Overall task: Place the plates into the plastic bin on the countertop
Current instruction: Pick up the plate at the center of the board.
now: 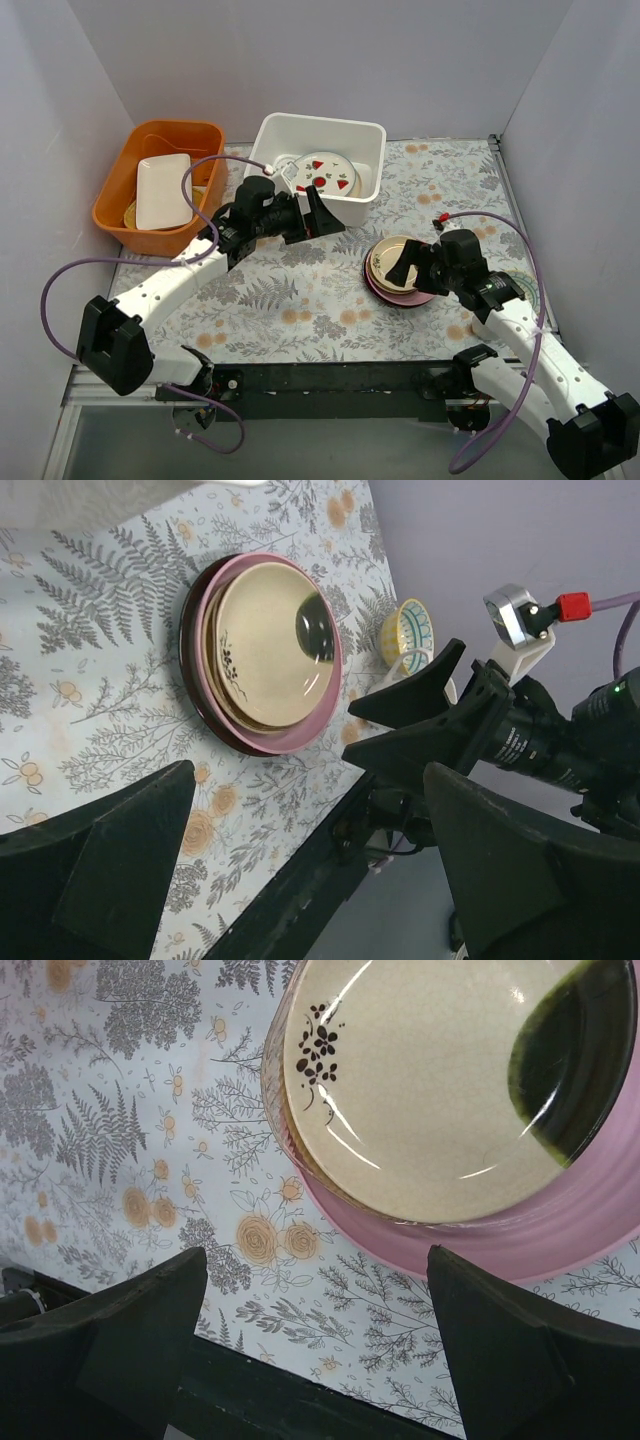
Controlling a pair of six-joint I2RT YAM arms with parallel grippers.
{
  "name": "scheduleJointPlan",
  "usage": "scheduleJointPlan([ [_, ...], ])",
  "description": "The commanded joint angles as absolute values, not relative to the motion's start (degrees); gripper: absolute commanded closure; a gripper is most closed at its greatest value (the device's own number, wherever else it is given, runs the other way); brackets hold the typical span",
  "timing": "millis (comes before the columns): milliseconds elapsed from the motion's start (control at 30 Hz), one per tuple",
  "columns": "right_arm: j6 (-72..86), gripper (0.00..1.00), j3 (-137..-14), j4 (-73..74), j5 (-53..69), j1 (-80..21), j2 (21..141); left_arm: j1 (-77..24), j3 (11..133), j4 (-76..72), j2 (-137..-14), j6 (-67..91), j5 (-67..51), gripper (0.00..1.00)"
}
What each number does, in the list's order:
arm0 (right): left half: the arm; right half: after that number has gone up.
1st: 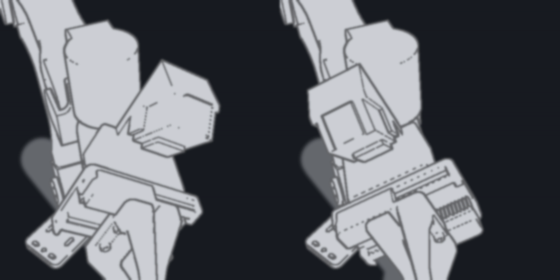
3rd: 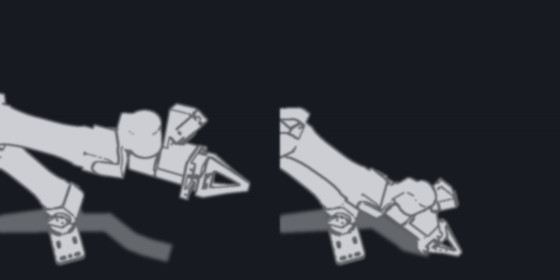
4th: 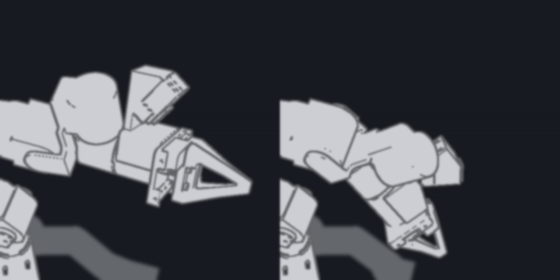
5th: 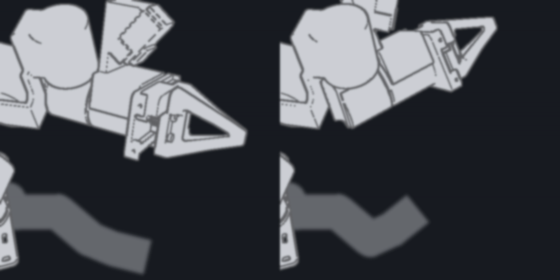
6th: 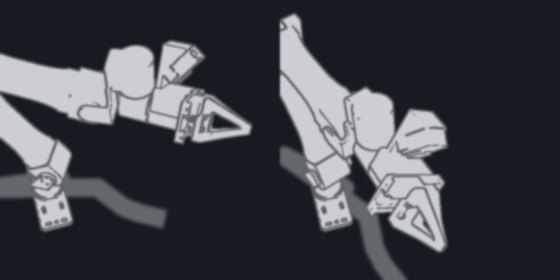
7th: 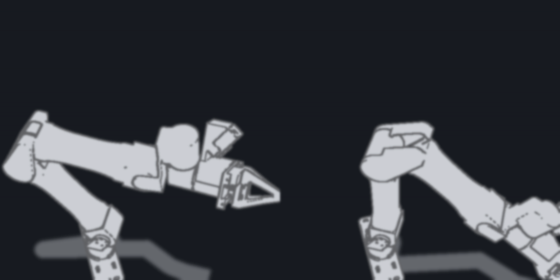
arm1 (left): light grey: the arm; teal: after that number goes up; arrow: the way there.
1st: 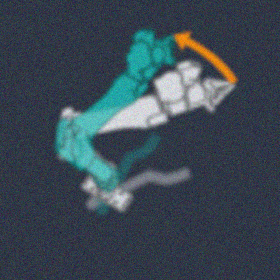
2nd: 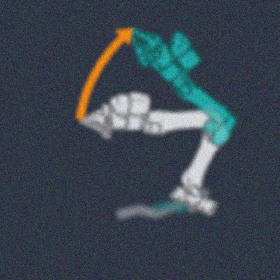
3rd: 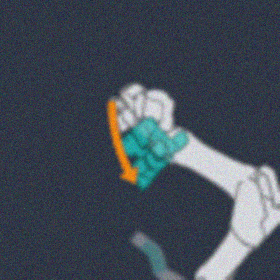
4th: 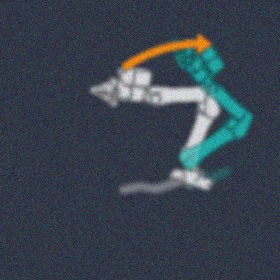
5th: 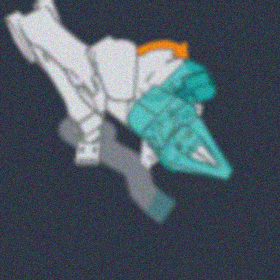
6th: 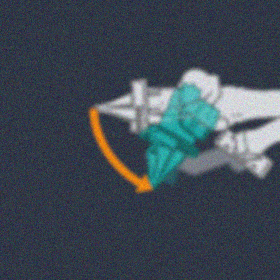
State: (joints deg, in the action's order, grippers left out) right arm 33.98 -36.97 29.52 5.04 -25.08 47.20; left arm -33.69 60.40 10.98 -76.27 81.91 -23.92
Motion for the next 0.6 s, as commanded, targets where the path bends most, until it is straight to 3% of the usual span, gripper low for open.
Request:
scheduleJointPlan([
  [0, 32.4, 0.02, -36.0, 28.8, 9.7, -23.2, 46.1, -37.4, 57.3, 8.3, -73.6, 83.7, -21.3, 0.02],
  [567, 27.1, 0.02, -31.4, 30.7, 13.5, -12.0, 46.6, -51.3, 58.4, 13.4, -76.4, 82.1, -7.2, 0.02],
])
